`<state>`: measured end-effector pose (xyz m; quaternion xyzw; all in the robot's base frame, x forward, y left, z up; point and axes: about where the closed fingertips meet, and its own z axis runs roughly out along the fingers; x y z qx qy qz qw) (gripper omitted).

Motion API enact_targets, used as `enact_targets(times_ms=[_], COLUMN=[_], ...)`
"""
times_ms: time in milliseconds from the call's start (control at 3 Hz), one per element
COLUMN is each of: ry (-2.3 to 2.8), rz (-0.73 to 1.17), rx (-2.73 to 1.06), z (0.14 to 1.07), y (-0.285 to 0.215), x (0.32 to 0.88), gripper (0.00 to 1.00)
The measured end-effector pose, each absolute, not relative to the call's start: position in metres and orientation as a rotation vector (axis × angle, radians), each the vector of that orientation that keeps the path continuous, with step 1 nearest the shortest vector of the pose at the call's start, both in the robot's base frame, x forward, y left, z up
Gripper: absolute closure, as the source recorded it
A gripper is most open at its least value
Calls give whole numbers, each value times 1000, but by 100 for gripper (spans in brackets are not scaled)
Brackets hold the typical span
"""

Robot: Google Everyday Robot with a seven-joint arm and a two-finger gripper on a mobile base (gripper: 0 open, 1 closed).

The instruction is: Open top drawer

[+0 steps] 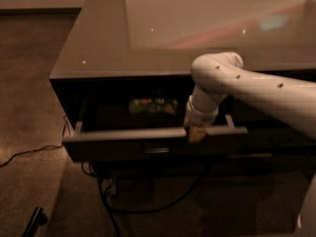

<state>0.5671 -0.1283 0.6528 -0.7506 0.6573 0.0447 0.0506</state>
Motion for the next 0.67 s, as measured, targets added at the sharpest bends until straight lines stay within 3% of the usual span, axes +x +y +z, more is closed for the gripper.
enact_targets(times_ms=[333, 667], ry=[2008, 2008], rz=[113, 113], rx=[-2284, -2284], z=[662, 661], y=[-132, -131], x=[553, 549], gripper=[88, 87])
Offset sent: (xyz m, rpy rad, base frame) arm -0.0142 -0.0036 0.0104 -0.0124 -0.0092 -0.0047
